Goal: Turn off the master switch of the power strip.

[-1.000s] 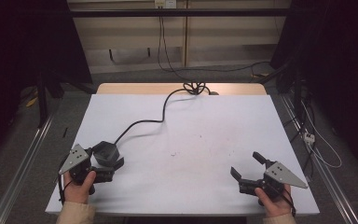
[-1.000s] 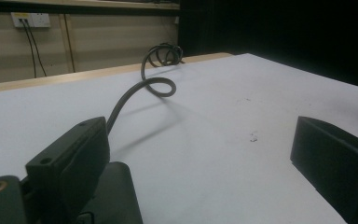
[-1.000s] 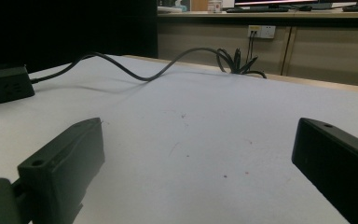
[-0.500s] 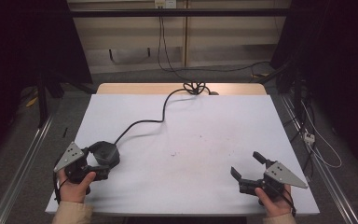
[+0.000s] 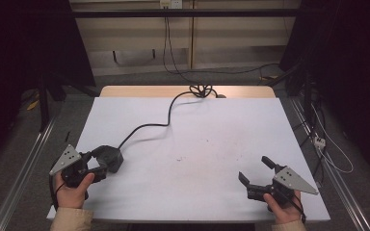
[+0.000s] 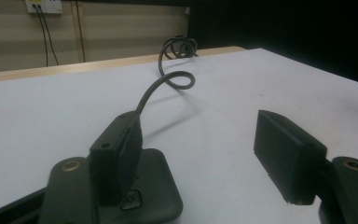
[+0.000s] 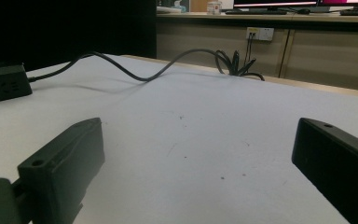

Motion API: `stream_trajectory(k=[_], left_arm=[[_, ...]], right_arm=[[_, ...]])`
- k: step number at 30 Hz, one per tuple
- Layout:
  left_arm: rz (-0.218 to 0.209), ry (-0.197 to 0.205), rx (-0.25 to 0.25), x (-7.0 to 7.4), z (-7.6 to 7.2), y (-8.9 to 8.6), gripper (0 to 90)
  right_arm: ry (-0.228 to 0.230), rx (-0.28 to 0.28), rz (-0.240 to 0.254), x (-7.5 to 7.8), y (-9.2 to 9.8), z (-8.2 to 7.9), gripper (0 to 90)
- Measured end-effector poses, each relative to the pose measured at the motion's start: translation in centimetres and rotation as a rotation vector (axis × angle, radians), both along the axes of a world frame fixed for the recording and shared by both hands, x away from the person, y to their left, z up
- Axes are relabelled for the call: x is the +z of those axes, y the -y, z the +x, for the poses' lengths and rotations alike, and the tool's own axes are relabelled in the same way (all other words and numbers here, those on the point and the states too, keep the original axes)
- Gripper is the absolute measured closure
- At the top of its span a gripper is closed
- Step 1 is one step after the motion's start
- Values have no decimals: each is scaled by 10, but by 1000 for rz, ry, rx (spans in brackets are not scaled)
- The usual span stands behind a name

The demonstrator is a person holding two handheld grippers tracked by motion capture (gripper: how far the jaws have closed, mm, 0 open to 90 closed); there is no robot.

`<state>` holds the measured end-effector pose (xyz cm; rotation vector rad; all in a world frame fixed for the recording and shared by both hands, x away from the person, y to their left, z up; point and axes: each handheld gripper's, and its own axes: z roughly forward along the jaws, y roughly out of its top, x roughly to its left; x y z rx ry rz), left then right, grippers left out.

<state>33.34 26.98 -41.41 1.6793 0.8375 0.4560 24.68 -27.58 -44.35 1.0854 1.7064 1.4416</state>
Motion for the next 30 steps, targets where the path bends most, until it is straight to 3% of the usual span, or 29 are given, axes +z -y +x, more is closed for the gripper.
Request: stream_trajectory(k=[10,17,30], left_arm=[[-2,-25,-14,2,2,-6,542],[-10,-41,-8,1,3,-10,624],[5,-54,-3,2,5,-11,662]], right_arm=[[-2,1,-2,0,0,1,18],[2,3,-3,0,-1,1,17],[3,6,-8,1,-2,2,17]])
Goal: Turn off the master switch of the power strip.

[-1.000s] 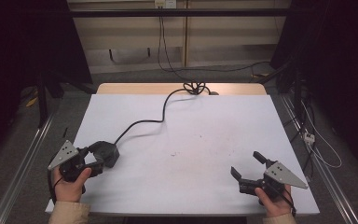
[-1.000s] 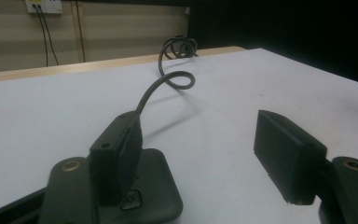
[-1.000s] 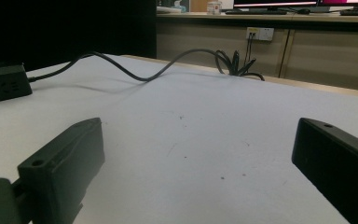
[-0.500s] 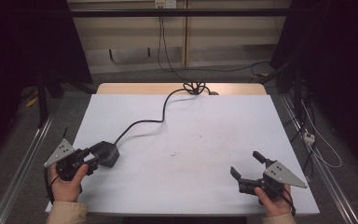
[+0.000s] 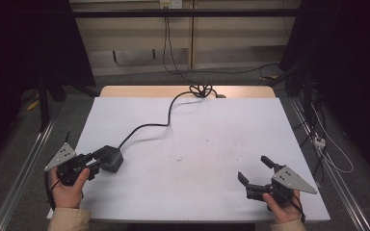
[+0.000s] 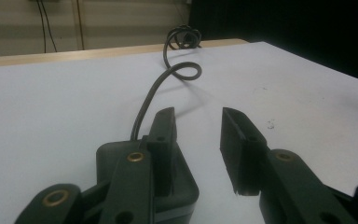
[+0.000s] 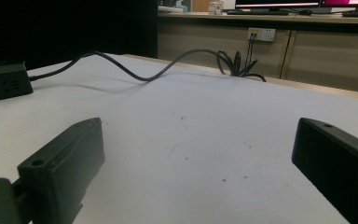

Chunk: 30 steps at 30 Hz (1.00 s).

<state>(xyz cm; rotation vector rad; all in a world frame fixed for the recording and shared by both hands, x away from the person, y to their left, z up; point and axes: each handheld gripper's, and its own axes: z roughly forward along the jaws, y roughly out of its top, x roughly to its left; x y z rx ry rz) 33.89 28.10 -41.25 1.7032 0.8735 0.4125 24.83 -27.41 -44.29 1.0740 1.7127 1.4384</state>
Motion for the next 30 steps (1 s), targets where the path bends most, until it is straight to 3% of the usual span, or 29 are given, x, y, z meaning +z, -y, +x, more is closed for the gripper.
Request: stream_trajectory(k=[30], left_arm=[[42,-36,-14,-1,7,-2,781]], right_arm=[[-2,-5,-3,0,2,-1,17]])
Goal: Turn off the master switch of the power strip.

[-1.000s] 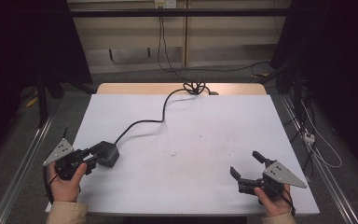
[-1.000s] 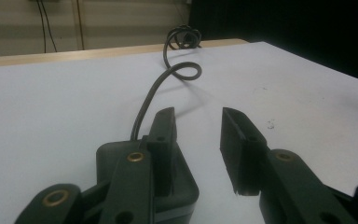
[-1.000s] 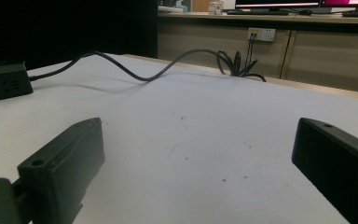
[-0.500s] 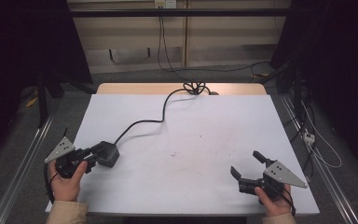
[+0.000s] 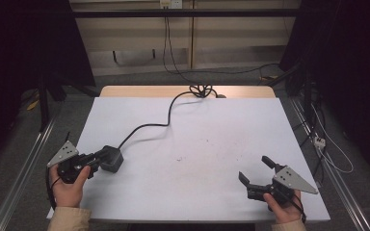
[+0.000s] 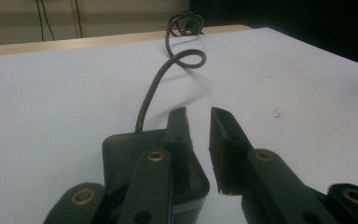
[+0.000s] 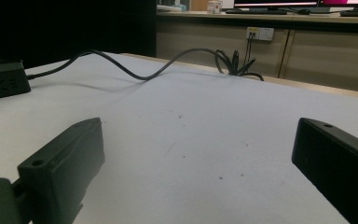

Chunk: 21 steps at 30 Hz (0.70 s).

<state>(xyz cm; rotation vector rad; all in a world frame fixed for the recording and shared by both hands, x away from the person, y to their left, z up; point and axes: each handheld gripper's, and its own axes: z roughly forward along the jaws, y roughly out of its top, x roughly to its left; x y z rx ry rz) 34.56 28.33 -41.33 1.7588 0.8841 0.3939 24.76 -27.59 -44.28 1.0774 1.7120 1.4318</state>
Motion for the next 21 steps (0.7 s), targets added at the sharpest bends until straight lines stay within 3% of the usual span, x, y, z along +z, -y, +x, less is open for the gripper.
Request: stream_trajectory(k=[21], left_arm=[[40,-20,15,-1,2,-1,849]], right_arm=[[6,-2,-3,1,0,0,18]])
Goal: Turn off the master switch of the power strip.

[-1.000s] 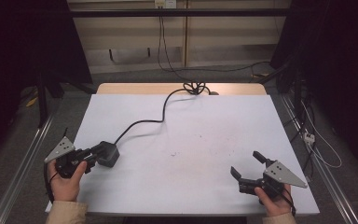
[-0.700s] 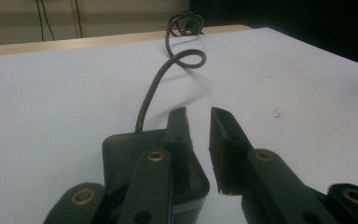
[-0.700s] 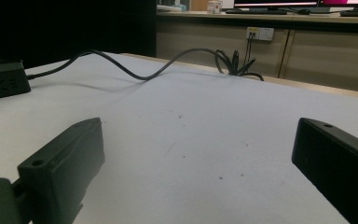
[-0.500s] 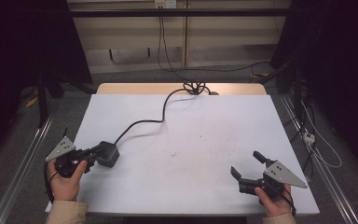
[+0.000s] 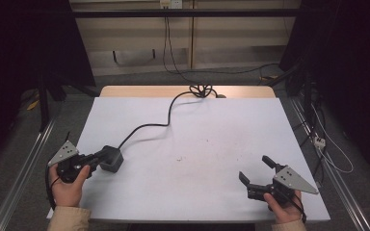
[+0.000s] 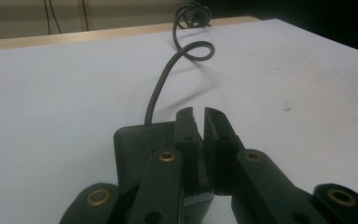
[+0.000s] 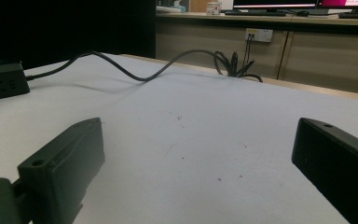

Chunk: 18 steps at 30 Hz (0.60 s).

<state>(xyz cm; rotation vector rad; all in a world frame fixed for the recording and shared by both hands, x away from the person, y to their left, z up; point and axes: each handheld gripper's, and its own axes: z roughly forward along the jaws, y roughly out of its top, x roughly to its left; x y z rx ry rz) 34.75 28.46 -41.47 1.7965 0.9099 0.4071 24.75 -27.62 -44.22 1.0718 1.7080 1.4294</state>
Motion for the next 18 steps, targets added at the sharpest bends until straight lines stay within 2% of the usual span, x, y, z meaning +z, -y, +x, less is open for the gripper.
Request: stream_trajectory(k=[6,13,18], left_arm=[[-1,-4,8,0,0,-1,869],[26,-10,12,-2,1,-2,883],[29,-15,15,-2,1,-2,900]], right_arm=[[-1,0,-1,0,0,0,19],[1,-1,2,0,0,0,19],[3,-1,4,0,0,0,19]])
